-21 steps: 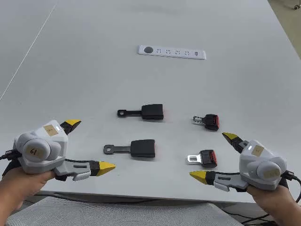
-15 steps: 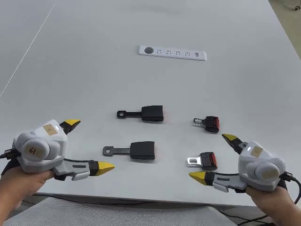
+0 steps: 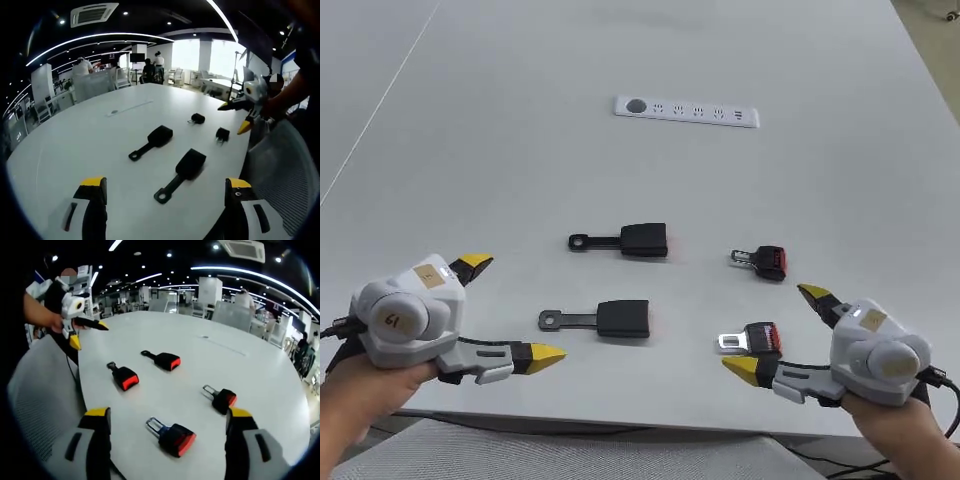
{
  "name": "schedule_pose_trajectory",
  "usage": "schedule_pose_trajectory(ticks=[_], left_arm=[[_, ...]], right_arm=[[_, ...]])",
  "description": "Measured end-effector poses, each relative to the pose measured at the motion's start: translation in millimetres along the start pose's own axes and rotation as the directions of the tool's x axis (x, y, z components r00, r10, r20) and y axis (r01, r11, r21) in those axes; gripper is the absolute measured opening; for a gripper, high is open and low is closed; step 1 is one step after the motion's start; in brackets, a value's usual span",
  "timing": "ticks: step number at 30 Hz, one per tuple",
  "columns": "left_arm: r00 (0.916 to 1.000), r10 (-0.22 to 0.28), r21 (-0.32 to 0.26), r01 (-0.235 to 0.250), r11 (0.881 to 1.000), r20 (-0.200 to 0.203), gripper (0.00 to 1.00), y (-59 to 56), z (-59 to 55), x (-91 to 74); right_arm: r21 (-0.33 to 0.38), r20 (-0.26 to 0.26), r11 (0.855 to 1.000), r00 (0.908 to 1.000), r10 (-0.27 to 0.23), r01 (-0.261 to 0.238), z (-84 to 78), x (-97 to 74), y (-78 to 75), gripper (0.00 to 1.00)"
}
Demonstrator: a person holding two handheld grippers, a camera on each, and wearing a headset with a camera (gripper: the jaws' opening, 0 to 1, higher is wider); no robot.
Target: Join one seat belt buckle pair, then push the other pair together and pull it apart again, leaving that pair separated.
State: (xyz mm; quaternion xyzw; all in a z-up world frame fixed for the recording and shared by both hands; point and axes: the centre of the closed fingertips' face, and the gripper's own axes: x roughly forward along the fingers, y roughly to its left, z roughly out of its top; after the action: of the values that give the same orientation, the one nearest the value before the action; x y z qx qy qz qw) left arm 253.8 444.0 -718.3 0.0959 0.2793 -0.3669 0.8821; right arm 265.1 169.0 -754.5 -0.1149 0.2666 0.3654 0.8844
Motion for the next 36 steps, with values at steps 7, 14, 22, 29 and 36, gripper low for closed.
schedule_pose_trajectory(ticks=[7, 14, 22, 29, 36], left_arm=[[1.0000, 0.002, -0.003, -0.002, 1.000, 0.004, 1.00, 0.9, 1.2, -1.2], [1.0000, 0.002, -0.005, -0.002, 1.000, 0.005, 1.00, -0.1, 0.8, -1.2], [1.0000, 0.003, -0.009, -0.003, 1.000, 0.005, 1.00, -0.9, -0.1, -2.2], [1.0000, 0.005, -0.014, -0.005, 1.000, 0.004, 1.00, 0.1, -1.5, -2.3], [1.0000, 0.007, -0.010, -0.006, 1.000, 0.007, 1.00, 1.8, 1.2, -1.7]], right_arm=[[0.030, 0.014, 0.999, 0.9994, -0.033, 0.032, 1.3, -0.1, -6.1, 0.97], [0.069, 0.028, 0.995, 0.9973, -0.068, 0.066, 3.4, 1.3, -8.5, 0.97], [0.068, 0.025, 0.996, 0.9977, -0.064, 0.062, 2.6, 1.3, -5.3, 0.96], [0.073, 0.025, 0.995, 0.9976, -0.065, 0.063, 1.4, -1.4, -7.0, 0.96], [0.074, 0.028, 0.995, 0.9976, -0.063, 0.061, 2.3, -1.4, -8.0, 0.96]])
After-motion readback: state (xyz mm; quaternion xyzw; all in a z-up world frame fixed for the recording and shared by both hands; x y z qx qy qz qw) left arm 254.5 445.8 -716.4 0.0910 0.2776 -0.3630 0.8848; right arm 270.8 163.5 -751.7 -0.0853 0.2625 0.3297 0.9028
